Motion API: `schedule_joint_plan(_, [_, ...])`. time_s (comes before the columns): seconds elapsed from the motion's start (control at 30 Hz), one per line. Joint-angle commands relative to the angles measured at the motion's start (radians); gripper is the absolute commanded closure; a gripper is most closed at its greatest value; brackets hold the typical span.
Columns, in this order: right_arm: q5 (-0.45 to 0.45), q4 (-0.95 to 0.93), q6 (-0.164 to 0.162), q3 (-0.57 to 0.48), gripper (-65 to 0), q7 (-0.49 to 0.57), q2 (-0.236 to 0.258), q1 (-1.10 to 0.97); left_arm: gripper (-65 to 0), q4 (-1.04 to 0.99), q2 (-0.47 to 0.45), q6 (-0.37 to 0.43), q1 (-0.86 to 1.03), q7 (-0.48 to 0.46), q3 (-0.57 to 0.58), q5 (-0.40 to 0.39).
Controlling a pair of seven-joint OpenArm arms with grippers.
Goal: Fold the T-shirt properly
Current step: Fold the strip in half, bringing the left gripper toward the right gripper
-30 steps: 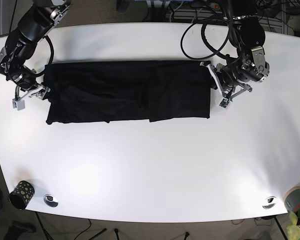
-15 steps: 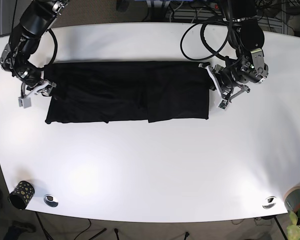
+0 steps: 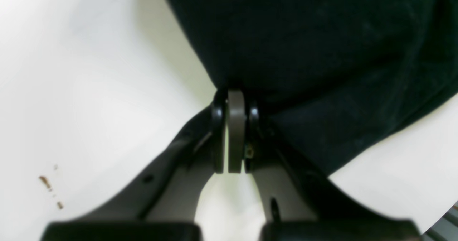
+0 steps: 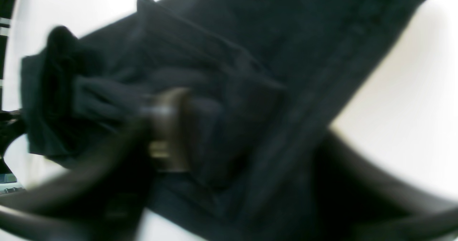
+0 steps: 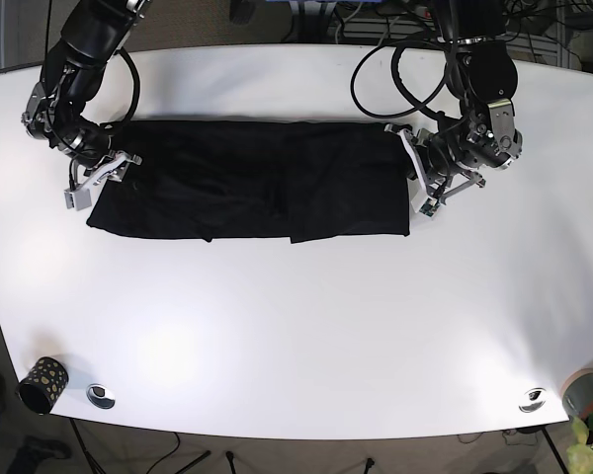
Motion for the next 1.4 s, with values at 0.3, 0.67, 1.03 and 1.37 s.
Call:
schedule_joint_plan(0.3, [0.016, 0.165, 0.002, 0.000, 0.0, 0.029, 0.064, 0.001, 0.0, 0.006, 0.002, 0.016, -0.005, 0.001, 0.102, -0.007])
schedule_joint_plan(0.67, [0.045, 0.588, 0.002, -0.052, 0.0, -0.027, 0.063, -0.058, 0.0, -0.104, 0.029, 0.074, -0.093, -0.081, 0.257, -0.009])
schedule_joint_plan(1.03, [0.088, 0.652, 0.002, -0.227, 0.0, -0.027, 0.054, -0.055, 0.0, -0.236, 0.085, 0.100, -0.162, -0.138, 0.358, -0.010])
schedule_joint_plan(1.37, [0.015, 0.649, 0.002, -0.354, 0.0, -0.023, -0.043, -0.052, 0.0, -0.236, 0.105, 0.099, -0.157, -0.138, 0.358, -0.013])
